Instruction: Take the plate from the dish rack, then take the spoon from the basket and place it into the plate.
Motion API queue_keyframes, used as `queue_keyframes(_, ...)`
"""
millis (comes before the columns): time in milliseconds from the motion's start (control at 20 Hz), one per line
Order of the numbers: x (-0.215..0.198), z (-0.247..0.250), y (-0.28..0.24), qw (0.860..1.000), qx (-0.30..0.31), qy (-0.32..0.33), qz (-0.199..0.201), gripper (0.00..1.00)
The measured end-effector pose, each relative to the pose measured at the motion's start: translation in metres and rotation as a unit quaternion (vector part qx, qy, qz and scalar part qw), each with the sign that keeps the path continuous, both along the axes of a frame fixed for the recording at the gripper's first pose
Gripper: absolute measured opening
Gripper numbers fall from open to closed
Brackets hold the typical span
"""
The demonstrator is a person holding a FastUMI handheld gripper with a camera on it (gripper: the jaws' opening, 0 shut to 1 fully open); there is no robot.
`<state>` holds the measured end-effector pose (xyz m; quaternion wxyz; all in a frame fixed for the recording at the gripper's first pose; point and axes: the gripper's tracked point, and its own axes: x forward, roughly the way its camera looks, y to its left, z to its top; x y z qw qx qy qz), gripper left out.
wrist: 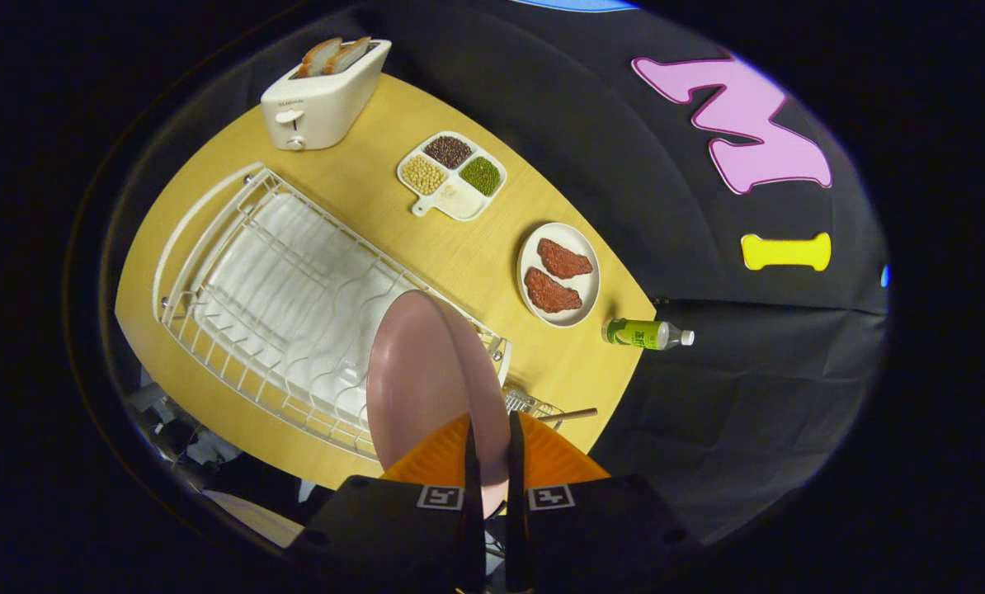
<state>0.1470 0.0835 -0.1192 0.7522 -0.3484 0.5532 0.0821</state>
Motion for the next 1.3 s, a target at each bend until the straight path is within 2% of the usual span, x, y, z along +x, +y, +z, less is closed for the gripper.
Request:
queue_keyframes(250, -0.058, 0.035, -0.002, 0.989, 0.136, 0.01, -0.05, 0.14)
queue_keyframes(350, -0.089, 0.044, -0.011, 0.977, 0.196, 0.018, -0.083, 0.14)
queue_keyframes(500, -0.14, 0.036, -0.029, 0.947, 0.281, 0.039, -0.149, 0.14)
queue_keyframes(700, -0.201, -0.008, -0.057, 0.904, 0.355, 0.071, -0.229, 0.14)
queue_keyframes(850, -0.237, -0.047, -0.066, 0.868, 0.406, 0.095, -0.271, 0.14)
queue_keyframes(1000, -0.252, -0.092, -0.077, 0.848, 0.437, 0.089, -0.288, 0.14)
queue_keyframes(1200, -0.263, -0.156, -0.087, 0.831, 0.465, 0.073, -0.297, 0.14)
queue_keyframes(1300, -0.269, -0.184, -0.083, 0.816, 0.481, 0.077, -0.313, 0.14)
